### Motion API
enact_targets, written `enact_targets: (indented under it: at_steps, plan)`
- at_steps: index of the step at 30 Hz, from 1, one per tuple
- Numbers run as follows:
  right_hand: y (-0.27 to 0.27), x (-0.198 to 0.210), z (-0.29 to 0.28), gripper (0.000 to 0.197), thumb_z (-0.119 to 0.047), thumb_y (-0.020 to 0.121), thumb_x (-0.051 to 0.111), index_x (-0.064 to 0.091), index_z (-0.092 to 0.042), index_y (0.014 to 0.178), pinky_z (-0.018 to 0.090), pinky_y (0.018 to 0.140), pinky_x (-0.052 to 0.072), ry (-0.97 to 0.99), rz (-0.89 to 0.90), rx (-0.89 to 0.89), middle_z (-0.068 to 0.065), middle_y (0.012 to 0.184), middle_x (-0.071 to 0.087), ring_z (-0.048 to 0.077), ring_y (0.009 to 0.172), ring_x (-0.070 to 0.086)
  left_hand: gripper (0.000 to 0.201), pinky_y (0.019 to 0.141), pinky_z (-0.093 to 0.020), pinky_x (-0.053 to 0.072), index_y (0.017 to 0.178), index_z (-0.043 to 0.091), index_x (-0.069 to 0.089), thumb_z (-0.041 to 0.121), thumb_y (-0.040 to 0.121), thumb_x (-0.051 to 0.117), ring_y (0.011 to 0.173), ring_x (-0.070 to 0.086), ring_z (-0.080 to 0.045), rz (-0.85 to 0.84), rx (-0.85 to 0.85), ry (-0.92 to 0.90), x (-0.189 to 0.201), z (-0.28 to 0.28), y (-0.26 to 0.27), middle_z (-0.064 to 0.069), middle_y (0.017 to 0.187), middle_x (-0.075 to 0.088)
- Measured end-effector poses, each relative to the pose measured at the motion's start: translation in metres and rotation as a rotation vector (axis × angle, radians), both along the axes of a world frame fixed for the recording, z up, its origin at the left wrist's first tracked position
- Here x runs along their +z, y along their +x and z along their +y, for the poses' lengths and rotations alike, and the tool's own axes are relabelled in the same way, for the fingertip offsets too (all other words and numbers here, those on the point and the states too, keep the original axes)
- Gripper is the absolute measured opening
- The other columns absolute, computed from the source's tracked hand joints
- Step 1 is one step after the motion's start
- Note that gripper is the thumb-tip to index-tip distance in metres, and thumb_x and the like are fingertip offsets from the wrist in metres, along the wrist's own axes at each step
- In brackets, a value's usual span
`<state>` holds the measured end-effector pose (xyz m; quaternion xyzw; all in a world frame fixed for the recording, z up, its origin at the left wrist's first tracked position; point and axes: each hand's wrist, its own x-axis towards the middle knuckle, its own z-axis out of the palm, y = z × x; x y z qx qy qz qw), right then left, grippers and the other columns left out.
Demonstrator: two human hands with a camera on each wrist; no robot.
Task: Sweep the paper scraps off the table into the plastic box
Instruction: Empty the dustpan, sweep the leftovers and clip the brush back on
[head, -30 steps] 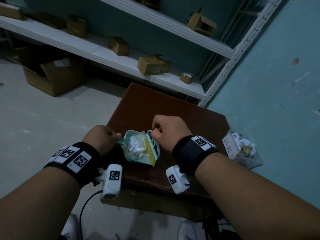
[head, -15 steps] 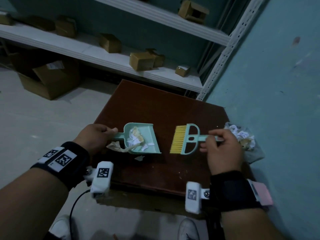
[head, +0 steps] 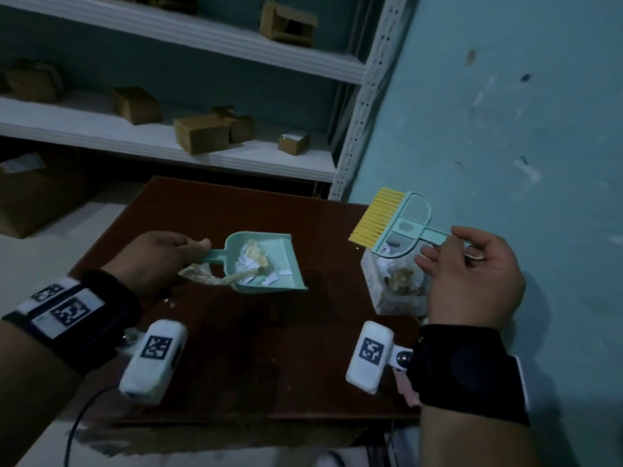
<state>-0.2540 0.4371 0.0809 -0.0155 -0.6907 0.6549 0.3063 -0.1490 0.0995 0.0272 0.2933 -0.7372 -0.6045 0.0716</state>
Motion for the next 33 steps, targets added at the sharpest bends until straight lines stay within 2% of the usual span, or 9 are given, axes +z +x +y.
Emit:
enact_targets:
  at_steps: [3,8,11,16,18,21,23,29,33]
  plan:
    - [-0.011,-0.001,0.023,0.011,-0.010,0.098,0.064,0.072,-0.017,0.103,0.045,0.069,0.066,-0.090,-0.044,-0.015,0.006,0.075,0.073,0.018,0.068,0.078,0.033,0.044,-0.025,0.040,0.078,0.008,0.077,0.038,0.093,0.074,0.051,0.049,-0.025,0.029,-0.070,-0.064,0.026,0.030,-0.053,-0.020,0.071,0.060]
    - [-0.023,0.002,0.046,0.024,-0.008,0.104,0.057,0.070,-0.005,0.124,0.031,0.071,0.066,-0.218,-0.097,-0.002,0.004,0.087,0.076,0.013,0.081,0.079,0.036,0.039,-0.023,0.040,0.087,0.009,0.078,0.042,0.096,0.069,0.046,0.050,-0.020,-0.024,-0.190,-0.340,0.064,0.091,-0.134,-0.014,0.067,0.062]
    - [-0.027,0.001,0.052,0.026,-0.005,0.105,0.054,0.068,-0.004,0.127,0.034,0.075,0.066,-0.254,-0.118,0.025,-0.008,0.087,0.072,0.013,0.086,0.079,0.037,0.047,-0.027,0.047,0.086,0.011,0.079,0.046,0.094,0.070,0.055,0.058,-0.023,-0.066,-0.232,-0.526,0.078,0.121,-0.169,-0.014,0.073,0.071]
    - [-0.035,-0.005,0.065,0.028,-0.011,0.106,0.055,0.071,-0.011,0.129,0.032,0.076,0.065,-0.191,-0.104,-0.001,0.003,0.103,0.078,0.005,0.086,0.077,0.042,0.063,-0.035,0.050,0.083,0.004,0.077,0.045,0.092,0.073,0.068,0.061,-0.027,-0.070,-0.320,-0.792,0.091,0.159,-0.212,-0.016,0.081,0.072]
    - [-0.040,-0.013,0.067,0.029,-0.015,0.106,0.054,0.071,-0.016,0.130,0.035,0.077,0.066,-0.126,-0.111,-0.006,0.002,0.106,0.078,0.003,0.085,0.076,0.043,0.063,-0.035,0.049,0.082,0.004,0.077,0.044,0.094,0.070,0.074,0.064,-0.029,-0.059,-0.363,-0.935,0.095,0.169,-0.222,-0.017,0.083,0.072]
    - [-0.043,-0.021,0.067,0.034,-0.030,0.102,0.051,0.070,-0.023,0.130,0.042,0.082,0.065,-0.042,-0.127,-0.011,-0.002,0.109,0.078,0.006,0.090,0.075,0.043,0.050,-0.029,0.039,0.071,0.008,0.072,0.043,0.095,0.068,0.062,0.059,-0.025,-0.017,-0.378,-1.098,0.098,0.179,-0.230,-0.012,0.070,0.066]
    - [-0.044,-0.023,0.068,0.041,-0.037,0.097,0.048,0.068,-0.026,0.131,0.045,0.084,0.064,-0.022,-0.131,-0.019,-0.004,0.109,0.078,0.011,0.095,0.075,0.045,0.050,-0.029,0.034,0.064,0.012,0.063,0.043,0.096,0.065,0.058,0.054,-0.023,0.000,-0.375,-1.184,0.099,0.183,-0.233,-0.010,0.064,0.060]
    - [-0.046,-0.027,0.072,0.040,-0.038,0.095,0.047,0.064,-0.030,0.130,0.046,0.086,0.063,0.005,-0.145,-0.013,-0.003,0.110,0.078,0.014,0.098,0.075,0.046,0.052,-0.031,0.037,0.069,0.005,0.065,0.039,0.100,0.059,0.058,0.054,-0.027,0.088,-0.370,-1.298,0.099,0.195,-0.229,-0.015,0.065,0.061]
    - [-0.044,-0.025,0.072,0.031,-0.024,0.104,0.053,0.070,-0.022,0.130,0.043,0.086,0.064,0.031,-0.154,-0.004,-0.002,0.114,0.077,0.013,0.100,0.075,0.048,0.053,-0.033,0.035,0.060,0.013,0.053,0.035,0.102,0.058,0.052,0.044,-0.021,0.142,-0.333,-1.314,0.105,0.193,-0.223,-0.008,0.059,0.052]
